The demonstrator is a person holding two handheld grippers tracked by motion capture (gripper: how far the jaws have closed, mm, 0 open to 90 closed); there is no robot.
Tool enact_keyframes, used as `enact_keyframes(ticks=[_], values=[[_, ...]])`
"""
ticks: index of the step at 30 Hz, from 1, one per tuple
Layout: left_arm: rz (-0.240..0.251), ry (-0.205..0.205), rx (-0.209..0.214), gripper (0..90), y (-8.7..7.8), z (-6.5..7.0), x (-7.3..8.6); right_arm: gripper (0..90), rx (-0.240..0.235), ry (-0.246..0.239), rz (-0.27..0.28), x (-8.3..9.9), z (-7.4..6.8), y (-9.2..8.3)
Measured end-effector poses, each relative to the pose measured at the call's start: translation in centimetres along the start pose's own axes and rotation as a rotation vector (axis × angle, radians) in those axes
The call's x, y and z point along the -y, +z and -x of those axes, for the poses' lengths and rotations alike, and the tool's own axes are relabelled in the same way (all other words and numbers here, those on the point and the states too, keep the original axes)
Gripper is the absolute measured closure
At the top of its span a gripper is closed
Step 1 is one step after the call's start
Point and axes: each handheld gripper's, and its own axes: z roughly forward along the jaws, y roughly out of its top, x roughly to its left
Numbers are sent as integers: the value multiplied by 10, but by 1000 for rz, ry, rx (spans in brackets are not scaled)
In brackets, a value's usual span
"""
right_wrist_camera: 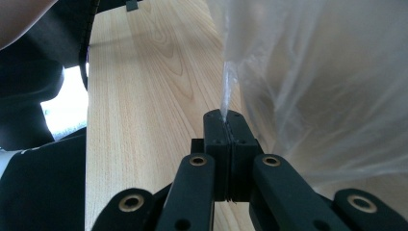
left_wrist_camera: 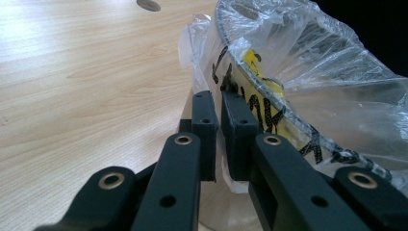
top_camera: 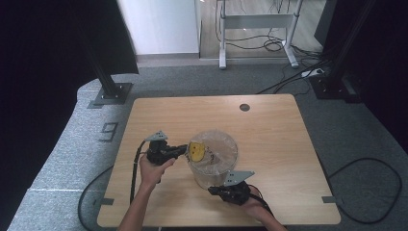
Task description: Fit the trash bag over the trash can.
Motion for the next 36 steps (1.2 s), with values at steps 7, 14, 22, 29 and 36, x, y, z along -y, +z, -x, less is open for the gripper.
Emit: enact_keyframes(ticks=[7, 14, 22, 29, 36], values=[[5, -1, -7, 811, 0, -1, 0, 823, 27, -11, -6, 8, -1, 1], [81, -13, -41, 594, -9, -5, -1, 679, 12, -11, 36, 7, -5, -9], [129, 6, -78, 496, -23, -3, -6, 568, 24, -7, 73, 3, -13, -17], [124, 38, -75, 497, -28, 3, -9, 478, 59, 13, 140, 3, -24, -29], [102, 118, -48, 458, -30, 10, -11, 427, 78, 20, 214, 10, -27, -54]])
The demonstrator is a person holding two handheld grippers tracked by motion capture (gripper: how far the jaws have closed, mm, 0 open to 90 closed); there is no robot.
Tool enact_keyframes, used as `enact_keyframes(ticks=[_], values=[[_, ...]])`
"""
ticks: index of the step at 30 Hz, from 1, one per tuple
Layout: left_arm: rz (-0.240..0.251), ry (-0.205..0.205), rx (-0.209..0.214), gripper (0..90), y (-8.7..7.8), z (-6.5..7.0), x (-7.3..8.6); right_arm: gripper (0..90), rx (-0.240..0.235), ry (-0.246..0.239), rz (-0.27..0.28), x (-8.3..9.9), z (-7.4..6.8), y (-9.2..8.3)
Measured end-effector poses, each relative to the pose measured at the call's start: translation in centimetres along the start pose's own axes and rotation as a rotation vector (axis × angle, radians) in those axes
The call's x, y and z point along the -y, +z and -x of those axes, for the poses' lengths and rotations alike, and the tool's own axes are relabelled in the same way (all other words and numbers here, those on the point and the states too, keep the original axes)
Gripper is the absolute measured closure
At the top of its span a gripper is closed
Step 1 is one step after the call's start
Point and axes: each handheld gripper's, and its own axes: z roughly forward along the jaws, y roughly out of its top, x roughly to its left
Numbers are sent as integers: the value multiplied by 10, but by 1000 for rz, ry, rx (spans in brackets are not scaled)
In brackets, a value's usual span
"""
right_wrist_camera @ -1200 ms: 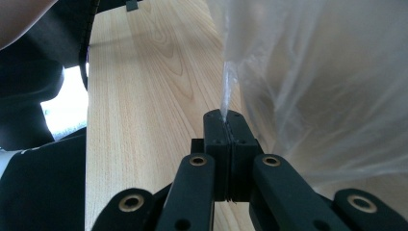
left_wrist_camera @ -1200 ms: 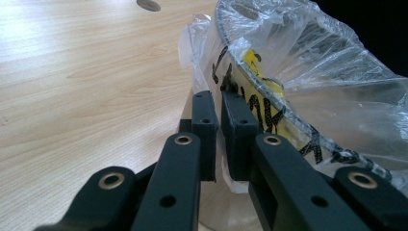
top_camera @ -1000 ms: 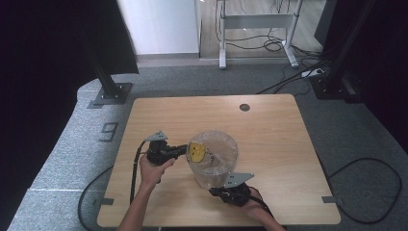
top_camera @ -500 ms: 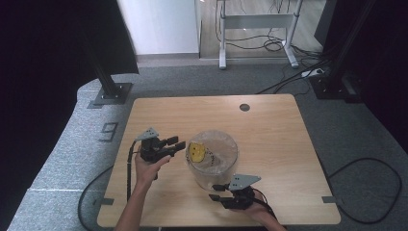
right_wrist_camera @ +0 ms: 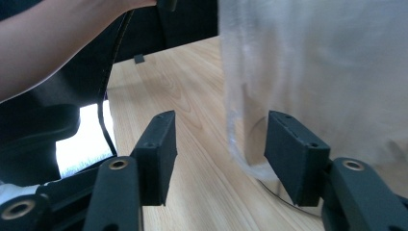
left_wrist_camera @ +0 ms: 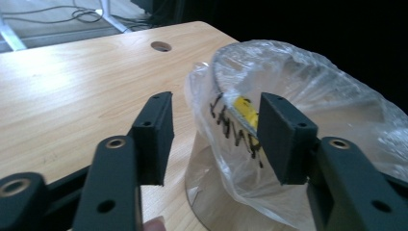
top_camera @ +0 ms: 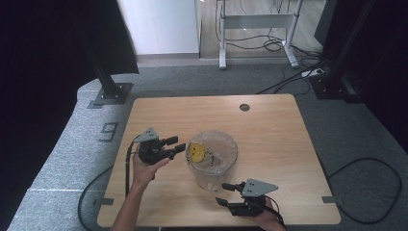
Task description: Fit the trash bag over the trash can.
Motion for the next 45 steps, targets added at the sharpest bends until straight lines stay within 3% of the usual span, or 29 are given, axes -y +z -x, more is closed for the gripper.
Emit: enact_keyframes(ticks=[3, 4, 8, 11, 13, 15, 18, 23, 32, 45], values=[[-6, 21, 13, 435, 0, 1, -2, 398, 14, 15, 15, 2, 5, -7], [-14, 43, 27, 425, 0, 3, -4, 378, 44, 38, 27, 5, 13, -16], [-33, 85, 54, 387, 2, 6, -10, 352, 66, 54, 16, 9, 26, -28], [-49, 113, 58, 376, 3, 7, -15, 351, 75, 72, 33, 13, 34, -37], [-60, 150, 30, 390, 5, 10, -20, 351, 86, 81, 28, 15, 38, -43], [-56, 156, 54, 395, 7, 10, -24, 352, 98, 87, 27, 17, 40, -48], [-77, 177, 95, 390, 10, 11, -30, 351, 111, 91, 25, 19, 43, -55], [-112, 227, 113, 396, 15, 14, -37, 351, 123, 98, 24, 21, 47, -61], [-154, 269, 145, 453, 30, 11, -59, 353, 167, 127, 25, 27, 51, -73], [-262, 318, 280, 591, 58, 13, -80, 358, 229, 149, 37, 36, 45, -91]])
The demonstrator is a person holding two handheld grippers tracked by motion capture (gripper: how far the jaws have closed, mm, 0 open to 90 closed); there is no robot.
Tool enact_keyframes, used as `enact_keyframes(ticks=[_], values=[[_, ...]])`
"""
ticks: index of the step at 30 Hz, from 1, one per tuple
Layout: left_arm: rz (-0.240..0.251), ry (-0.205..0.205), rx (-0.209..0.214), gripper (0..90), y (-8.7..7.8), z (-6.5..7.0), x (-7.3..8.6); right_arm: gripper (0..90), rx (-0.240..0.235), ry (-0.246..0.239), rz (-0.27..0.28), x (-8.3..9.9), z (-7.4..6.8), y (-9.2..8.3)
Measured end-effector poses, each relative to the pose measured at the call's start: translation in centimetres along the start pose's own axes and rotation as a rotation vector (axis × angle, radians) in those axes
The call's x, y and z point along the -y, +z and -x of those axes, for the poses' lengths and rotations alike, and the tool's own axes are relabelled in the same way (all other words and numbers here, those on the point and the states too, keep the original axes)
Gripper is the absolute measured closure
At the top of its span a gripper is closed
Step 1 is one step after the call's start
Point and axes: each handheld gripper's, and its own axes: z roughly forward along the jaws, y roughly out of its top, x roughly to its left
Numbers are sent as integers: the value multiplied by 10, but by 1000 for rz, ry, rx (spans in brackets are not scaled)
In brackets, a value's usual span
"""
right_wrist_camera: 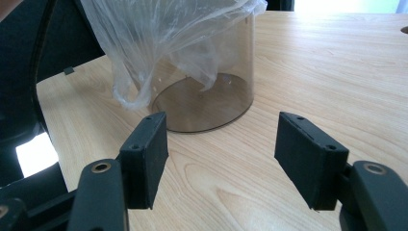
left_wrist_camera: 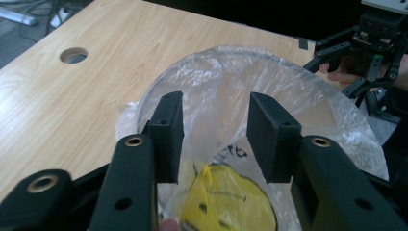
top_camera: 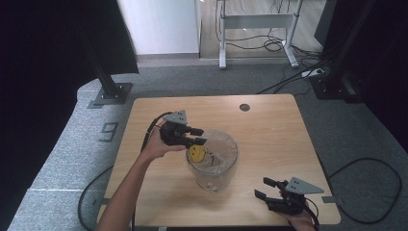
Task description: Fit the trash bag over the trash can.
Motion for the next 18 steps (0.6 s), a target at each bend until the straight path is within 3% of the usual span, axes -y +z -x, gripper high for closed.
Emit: enact_keyframes(ticks=[4, 11, 18], values=[[-32, -15, 15, 640, 15, -6, -3, 364, 12, 7, 4, 2, 0, -2], [-109, -36, -5, 674, 37, -12, -2, 368, 6, 15, -10, 5, 2, 3], [-260, 24, -72, 627, 55, -3, -16, 369, -9, 9, -27, 6, 1, 10]])
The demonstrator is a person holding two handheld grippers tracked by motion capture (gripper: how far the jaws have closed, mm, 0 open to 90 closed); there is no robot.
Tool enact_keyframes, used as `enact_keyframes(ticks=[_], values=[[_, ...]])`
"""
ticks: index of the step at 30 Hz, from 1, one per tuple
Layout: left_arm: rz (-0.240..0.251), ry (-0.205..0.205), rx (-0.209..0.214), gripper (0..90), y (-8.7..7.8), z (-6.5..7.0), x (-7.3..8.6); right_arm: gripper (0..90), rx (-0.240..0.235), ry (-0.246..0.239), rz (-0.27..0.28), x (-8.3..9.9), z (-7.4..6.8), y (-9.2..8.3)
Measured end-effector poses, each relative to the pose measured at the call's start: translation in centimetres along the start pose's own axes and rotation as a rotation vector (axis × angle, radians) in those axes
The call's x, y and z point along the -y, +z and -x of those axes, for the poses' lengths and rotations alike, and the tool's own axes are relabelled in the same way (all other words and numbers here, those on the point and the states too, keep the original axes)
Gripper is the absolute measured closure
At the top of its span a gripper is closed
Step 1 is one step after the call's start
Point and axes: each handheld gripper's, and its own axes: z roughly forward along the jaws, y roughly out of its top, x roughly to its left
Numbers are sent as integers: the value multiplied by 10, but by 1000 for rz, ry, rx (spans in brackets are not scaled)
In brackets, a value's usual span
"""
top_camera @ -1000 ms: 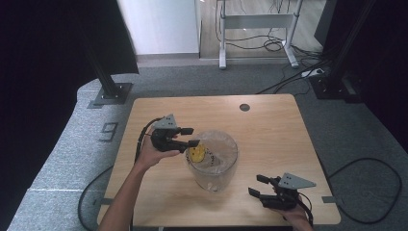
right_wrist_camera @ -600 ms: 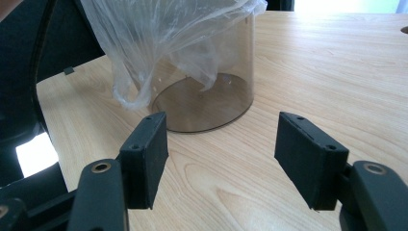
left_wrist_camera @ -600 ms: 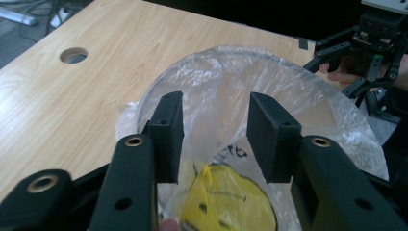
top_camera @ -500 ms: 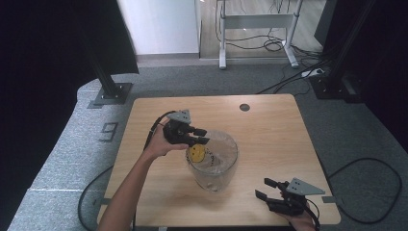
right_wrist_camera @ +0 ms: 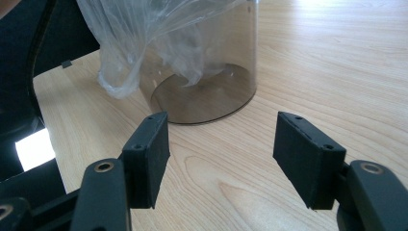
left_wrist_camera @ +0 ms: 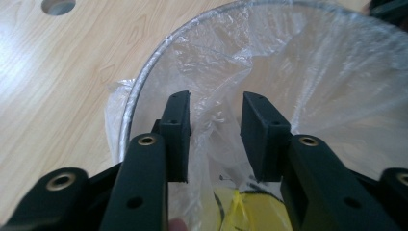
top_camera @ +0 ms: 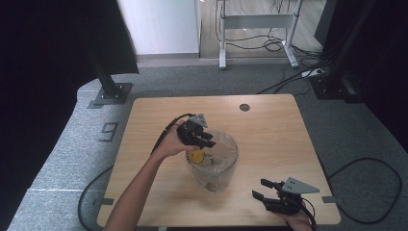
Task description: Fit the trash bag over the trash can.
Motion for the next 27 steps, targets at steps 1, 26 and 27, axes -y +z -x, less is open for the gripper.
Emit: enact_keyframes(ticks=[1, 26, 27], values=[[-8, 2, -7, 619, 1, 1, -3, 369, -1, -2, -1, 0, 0, 1], [50, 8, 103, 591, -15, 2, -12, 370, -9, -4, -3, 1, -2, 1], [53, 21, 121, 588, -13, 5, -15, 370, -9, -6, -3, 1, -2, 1]])
